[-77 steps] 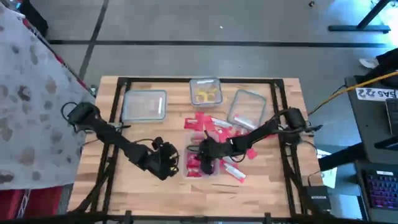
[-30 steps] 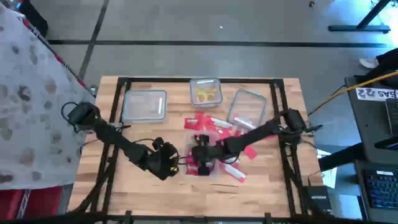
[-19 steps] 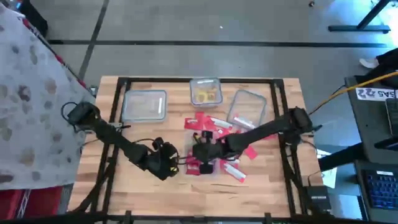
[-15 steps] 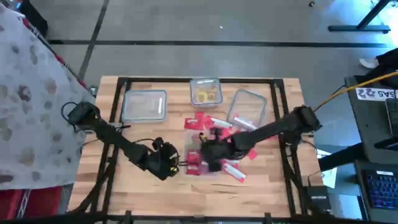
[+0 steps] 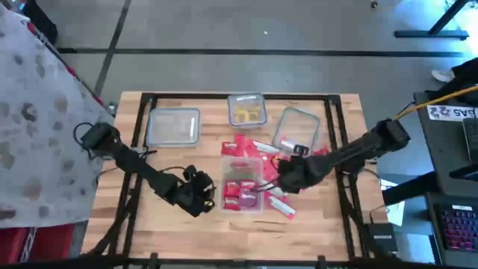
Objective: Sort candy
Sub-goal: Put the red candy into the rectangular transparent bin
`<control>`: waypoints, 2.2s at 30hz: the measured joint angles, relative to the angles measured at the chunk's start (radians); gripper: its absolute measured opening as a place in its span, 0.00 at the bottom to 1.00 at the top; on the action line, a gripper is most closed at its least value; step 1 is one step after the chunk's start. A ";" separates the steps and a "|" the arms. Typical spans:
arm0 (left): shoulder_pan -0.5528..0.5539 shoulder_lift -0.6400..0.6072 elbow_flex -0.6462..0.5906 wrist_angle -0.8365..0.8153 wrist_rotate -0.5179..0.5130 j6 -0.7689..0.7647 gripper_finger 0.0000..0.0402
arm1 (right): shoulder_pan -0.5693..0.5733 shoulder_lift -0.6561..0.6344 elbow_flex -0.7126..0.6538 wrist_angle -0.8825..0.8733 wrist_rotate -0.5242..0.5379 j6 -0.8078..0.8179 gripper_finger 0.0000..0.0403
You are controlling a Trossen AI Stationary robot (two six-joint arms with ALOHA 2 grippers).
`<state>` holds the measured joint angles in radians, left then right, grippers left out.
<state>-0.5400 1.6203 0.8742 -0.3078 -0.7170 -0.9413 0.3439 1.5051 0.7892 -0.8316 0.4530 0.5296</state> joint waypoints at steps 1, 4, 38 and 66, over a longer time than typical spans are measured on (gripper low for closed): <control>0.000 0.000 0.000 0.006 0.000 0.008 0.32 | -0.007 0.004 -0.026 0.045 0.001 -0.015 0.30; 0.001 0.000 0.000 0.014 0.000 0.025 0.32 | -0.025 0.005 -0.087 0.148 0.024 -0.045 0.29; 0.014 0.000 0.000 0.012 0.004 0.021 0.32 | 0.112 0.003 0.243 -0.059 0.240 -0.129 0.00; 0.011 0.000 0.000 0.013 0.005 0.018 0.32 | 0.138 0.048 0.199 0.865 -0.341 -1.008 0.00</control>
<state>-0.5289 1.6203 0.8745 -0.2951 -0.7120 -0.9234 0.4816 1.5536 0.9886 0.0338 0.1123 -0.4783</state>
